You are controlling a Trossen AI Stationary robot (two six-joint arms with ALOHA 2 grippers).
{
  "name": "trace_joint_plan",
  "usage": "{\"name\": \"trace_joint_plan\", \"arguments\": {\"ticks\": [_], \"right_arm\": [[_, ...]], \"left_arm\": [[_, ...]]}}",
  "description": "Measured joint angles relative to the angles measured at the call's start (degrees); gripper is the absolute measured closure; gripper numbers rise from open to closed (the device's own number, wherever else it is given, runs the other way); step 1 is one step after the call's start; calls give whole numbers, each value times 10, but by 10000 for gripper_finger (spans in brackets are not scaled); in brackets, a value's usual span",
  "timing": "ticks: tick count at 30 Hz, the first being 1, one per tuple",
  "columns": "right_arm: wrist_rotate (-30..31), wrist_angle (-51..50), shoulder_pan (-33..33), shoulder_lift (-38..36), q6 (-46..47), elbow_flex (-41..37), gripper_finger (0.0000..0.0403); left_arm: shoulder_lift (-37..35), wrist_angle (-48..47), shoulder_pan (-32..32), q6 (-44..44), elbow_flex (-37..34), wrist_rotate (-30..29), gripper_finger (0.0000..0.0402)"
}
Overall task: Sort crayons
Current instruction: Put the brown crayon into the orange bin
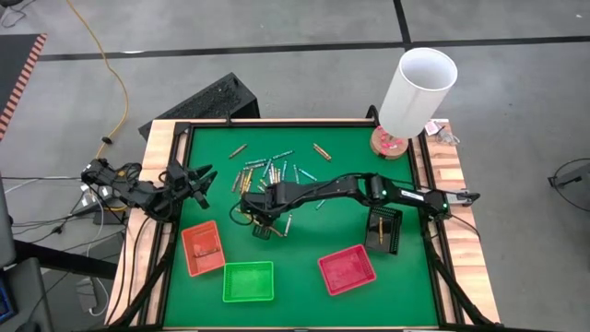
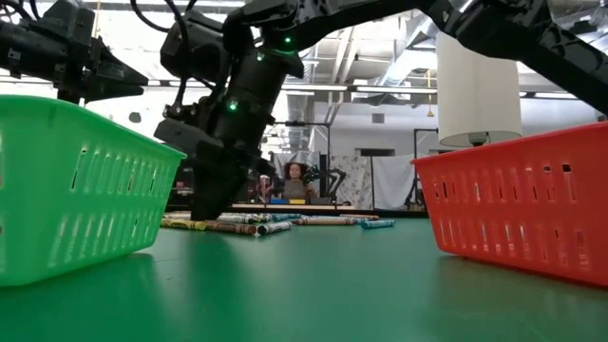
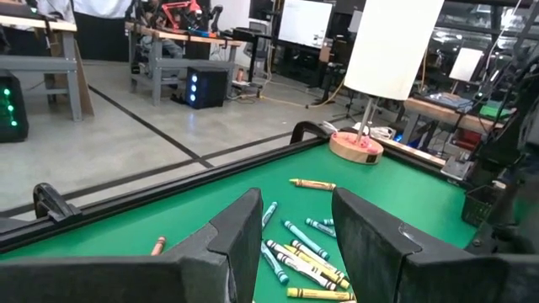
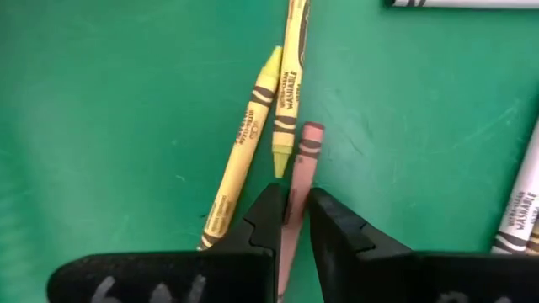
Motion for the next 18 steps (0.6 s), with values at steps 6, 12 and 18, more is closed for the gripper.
{"name": "trace_joint_plan", "arguments": {"ticks": [6,12,18], "right_arm": [[-1,-3,0,-1,5,-7,337],[-1,-11,-3,-1,10,-7,345],[1,-16,-3,-1,15,-7,392]], "left_arm": [[0,0,0,0,0,0,267],[0,0,0,0,0,0,267],[0,0,0,0,0,0,267]]}}
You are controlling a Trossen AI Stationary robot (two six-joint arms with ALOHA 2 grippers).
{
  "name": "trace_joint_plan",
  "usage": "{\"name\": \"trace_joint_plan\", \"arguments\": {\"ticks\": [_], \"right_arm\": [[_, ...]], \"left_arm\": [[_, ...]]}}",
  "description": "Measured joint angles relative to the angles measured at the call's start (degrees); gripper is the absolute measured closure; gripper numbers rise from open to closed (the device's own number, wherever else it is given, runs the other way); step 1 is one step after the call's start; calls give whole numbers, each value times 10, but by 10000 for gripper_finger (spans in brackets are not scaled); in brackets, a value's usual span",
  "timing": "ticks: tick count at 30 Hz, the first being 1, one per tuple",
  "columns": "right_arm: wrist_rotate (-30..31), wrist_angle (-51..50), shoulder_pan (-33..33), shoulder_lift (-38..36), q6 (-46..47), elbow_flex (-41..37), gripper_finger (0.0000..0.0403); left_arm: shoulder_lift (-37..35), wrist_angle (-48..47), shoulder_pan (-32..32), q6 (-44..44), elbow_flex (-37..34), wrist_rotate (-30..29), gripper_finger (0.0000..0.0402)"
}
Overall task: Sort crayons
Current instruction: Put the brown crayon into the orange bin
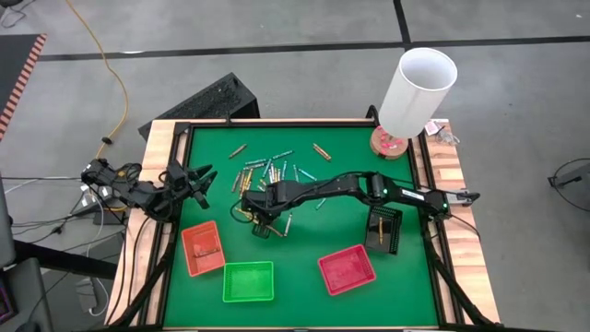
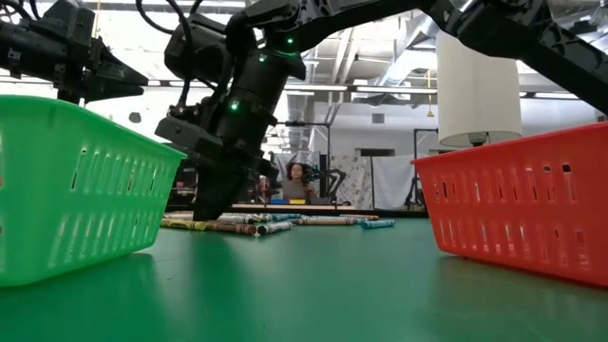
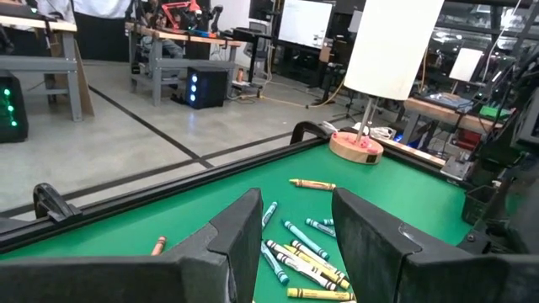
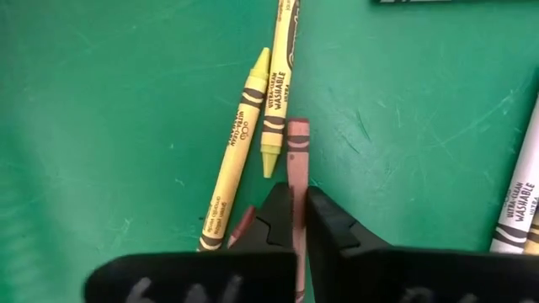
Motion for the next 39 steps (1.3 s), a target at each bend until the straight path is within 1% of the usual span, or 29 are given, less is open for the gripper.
{"name": "trace_joint_plan", "arguments": {"ticks": [4,8,11,17,21,25,31,39], "right_arm": [[2,0,0,0,5,0,395],[24,0,1,0,11,0,399],[26,3,2,0,14,0,399],[66,5,7,1,21,5,401],[75,6,7,2,21,13,402],[109,1,6,3,20,19,402],[122,8,6,3,15,33,402],[124,90,12,3,-27,34,403]], "left_arm": [[0,0,0,0,0,0,267],[0,0,0,0,0,0,267],[0,0,0,0,0,0,267],[0,-1,0,0,0,0,267],[0,-1,0,0,0,0,267],[0,-1,0,0,0,0,267],[0,-1,0,0,0,0,267],[0,-1,0,0,0,1,267]]}}
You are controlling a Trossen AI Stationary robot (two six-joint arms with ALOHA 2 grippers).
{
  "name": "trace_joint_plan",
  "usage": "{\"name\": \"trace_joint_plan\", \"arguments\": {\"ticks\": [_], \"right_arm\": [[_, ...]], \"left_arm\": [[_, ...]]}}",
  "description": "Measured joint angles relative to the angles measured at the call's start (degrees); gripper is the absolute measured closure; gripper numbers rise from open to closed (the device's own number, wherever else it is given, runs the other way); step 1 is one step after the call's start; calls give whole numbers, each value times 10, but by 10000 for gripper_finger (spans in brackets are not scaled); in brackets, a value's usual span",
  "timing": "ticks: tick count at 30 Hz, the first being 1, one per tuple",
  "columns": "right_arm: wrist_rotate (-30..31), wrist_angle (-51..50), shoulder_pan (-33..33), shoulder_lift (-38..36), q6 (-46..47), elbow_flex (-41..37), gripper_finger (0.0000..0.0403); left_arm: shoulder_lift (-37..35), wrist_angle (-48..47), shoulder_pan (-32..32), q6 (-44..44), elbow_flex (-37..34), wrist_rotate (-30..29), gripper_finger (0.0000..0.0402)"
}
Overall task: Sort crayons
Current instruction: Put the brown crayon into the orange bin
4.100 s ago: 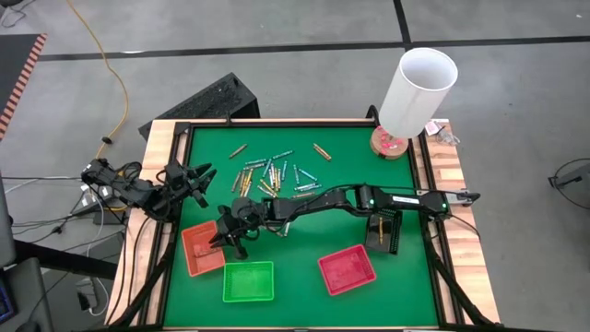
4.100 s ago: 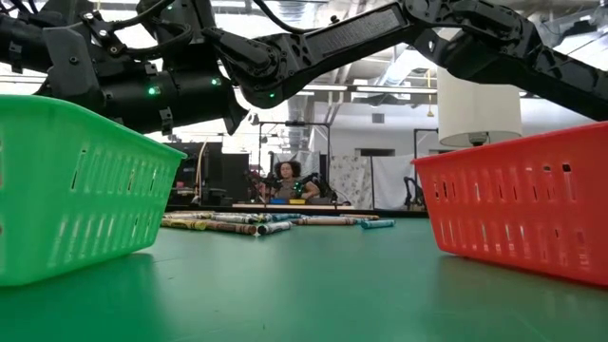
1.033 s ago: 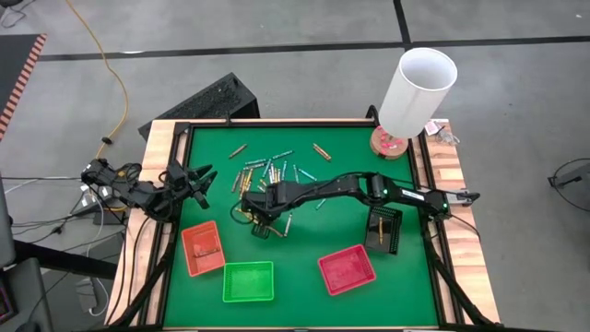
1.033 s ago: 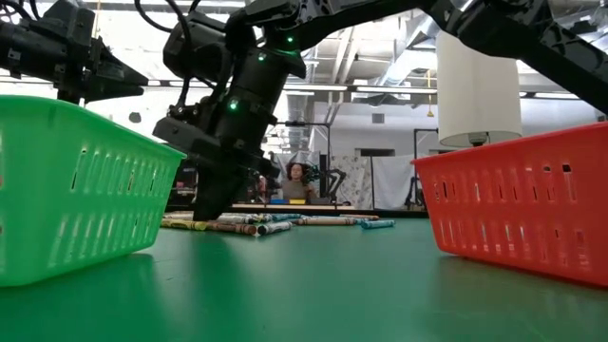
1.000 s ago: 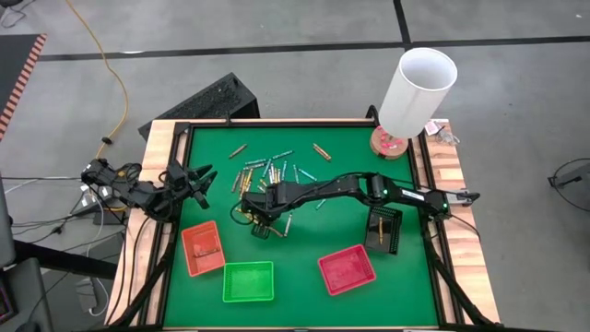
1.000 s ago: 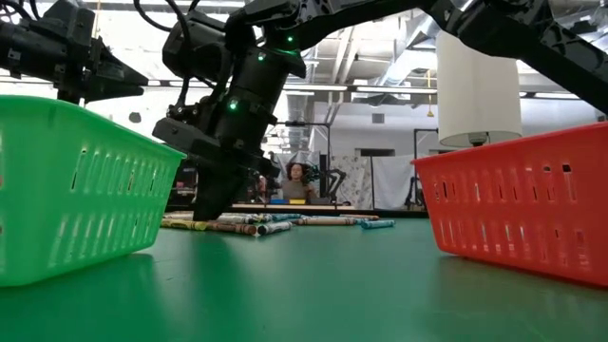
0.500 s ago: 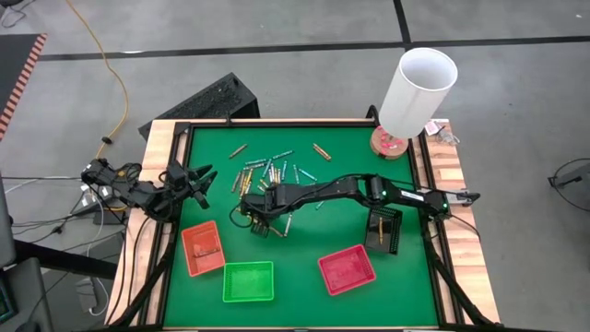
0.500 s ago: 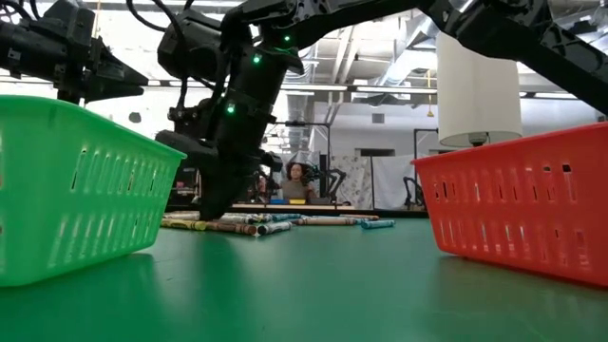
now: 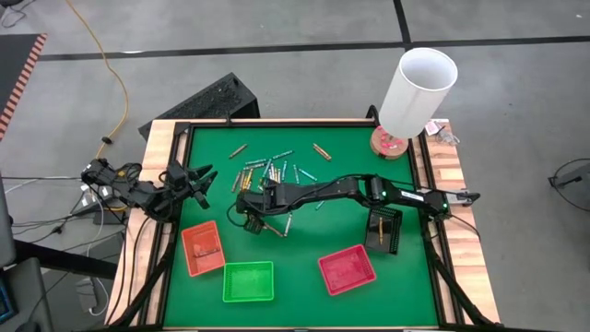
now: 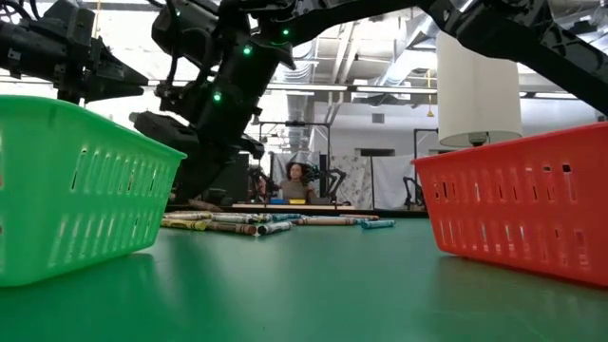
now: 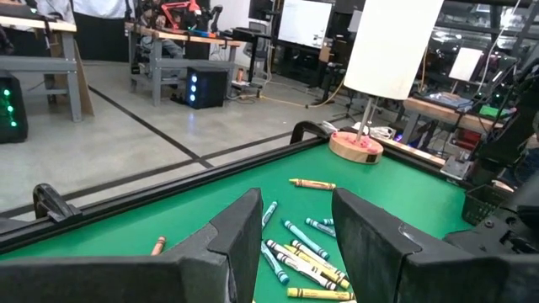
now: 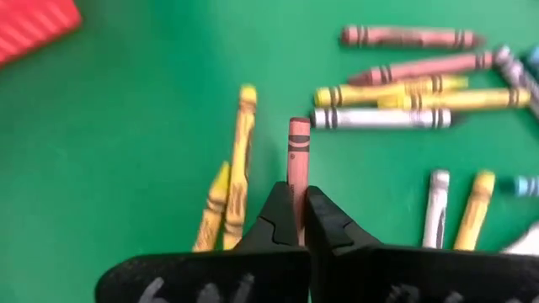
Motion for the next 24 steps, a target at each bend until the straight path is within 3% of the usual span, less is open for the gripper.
{"name": "trace_joint_plan", "arguments": {"ticks": [20,24], "right_arm": [[-11,224,25,-2,-164,1,403],[-56,260,26,-2,-198,1,403]], "left_arm": [[0,0,0,0,0,0,267],[0,0,0,6,0,0,267]]}}
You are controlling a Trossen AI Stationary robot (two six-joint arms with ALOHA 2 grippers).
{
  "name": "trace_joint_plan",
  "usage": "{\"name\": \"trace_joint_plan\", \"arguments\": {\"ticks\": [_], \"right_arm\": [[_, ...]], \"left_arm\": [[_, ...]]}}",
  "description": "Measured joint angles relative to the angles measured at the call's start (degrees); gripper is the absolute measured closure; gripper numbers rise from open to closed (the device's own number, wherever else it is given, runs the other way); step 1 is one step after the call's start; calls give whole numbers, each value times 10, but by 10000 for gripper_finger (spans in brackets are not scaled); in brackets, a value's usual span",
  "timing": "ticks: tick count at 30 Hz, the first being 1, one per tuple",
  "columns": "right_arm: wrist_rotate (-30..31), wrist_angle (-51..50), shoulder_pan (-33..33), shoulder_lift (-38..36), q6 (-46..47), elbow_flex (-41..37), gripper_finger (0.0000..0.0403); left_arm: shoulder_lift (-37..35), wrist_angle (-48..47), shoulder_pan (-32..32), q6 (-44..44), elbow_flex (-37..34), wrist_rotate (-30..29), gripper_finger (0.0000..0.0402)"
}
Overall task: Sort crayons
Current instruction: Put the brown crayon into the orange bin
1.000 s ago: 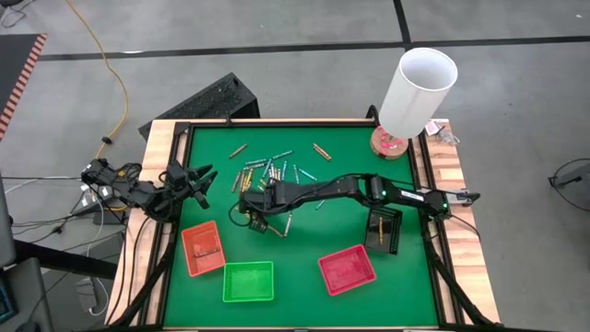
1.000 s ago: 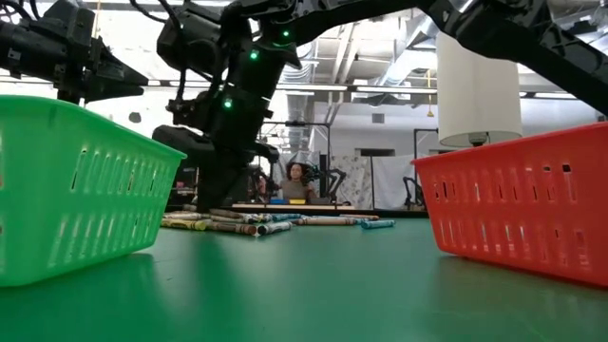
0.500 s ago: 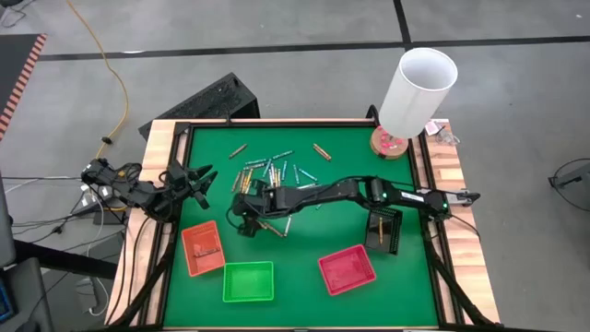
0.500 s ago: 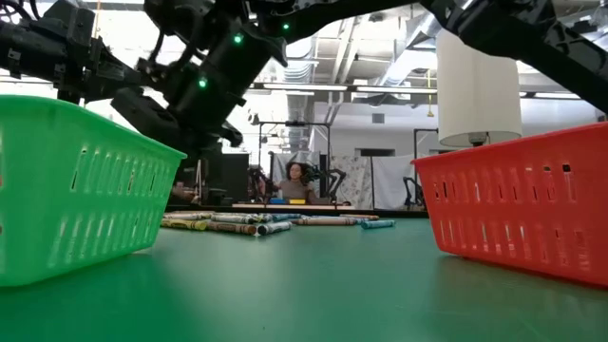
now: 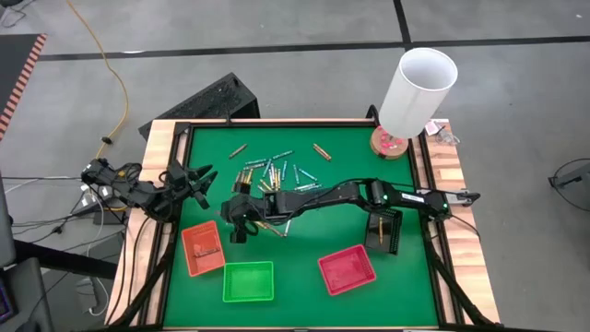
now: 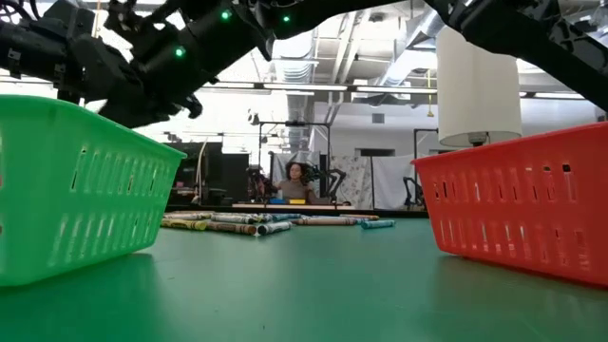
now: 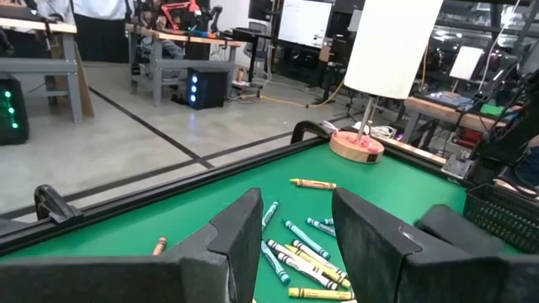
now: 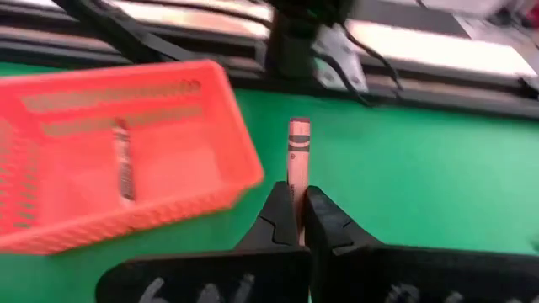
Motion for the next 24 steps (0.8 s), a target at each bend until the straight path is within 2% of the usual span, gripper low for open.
{"name": "trace_joint_plan", "arguments": {"ticks": [6,18,24], "right_arm": [[-56,39,0,0,-23,0,403],[-231,142,-1,0,-94,0,403],[-281,186,-1,0,-107,0,403]], "left_arm": [[0,0,0,2,0,0,267],[0,0,0,2,0,0,267],[0,0,0,5,0,0,267]]}}
